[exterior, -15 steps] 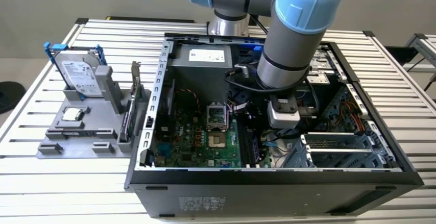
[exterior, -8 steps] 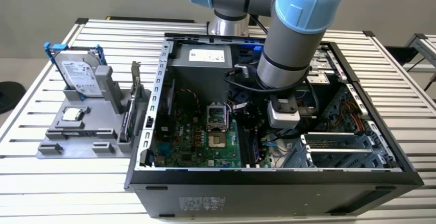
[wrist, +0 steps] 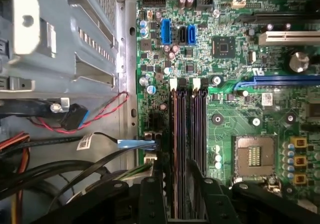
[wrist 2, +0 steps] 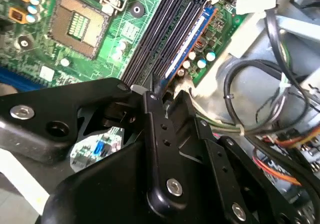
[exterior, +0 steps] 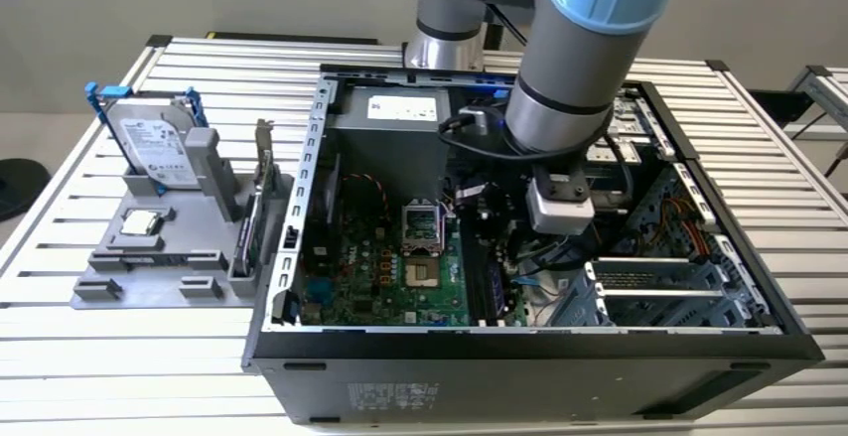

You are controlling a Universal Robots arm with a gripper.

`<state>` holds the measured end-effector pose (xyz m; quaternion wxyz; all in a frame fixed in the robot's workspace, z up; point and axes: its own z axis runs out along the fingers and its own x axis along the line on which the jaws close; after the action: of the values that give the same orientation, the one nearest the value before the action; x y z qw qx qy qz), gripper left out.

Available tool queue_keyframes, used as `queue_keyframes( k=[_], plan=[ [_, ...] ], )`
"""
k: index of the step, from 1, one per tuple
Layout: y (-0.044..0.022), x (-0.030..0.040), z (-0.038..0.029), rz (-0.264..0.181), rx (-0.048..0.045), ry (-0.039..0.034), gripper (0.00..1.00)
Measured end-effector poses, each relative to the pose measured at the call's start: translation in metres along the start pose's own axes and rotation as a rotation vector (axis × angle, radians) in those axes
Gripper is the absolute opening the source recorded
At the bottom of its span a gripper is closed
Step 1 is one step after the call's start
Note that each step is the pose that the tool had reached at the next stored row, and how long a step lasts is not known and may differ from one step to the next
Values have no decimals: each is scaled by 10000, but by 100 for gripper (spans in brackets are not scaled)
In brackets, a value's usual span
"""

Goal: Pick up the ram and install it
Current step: 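Insert the ram into the slot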

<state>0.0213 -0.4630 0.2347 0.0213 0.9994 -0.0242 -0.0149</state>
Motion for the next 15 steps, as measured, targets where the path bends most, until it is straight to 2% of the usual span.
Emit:
queue_keyframes(
  k=[2,3,5,7,8,15],
  plan=[
    [4,-2,-86,0,0,0,100],
    [5,-3,-107,-1,0,0,100],
    [6,-4,-141,0,1,0,100],
    [6,-4,-145,-1,5,1,100],
    [6,-4,-145,-1,6,1,0],
    [6,-4,-146,-1,13,0,0]
  ],
)
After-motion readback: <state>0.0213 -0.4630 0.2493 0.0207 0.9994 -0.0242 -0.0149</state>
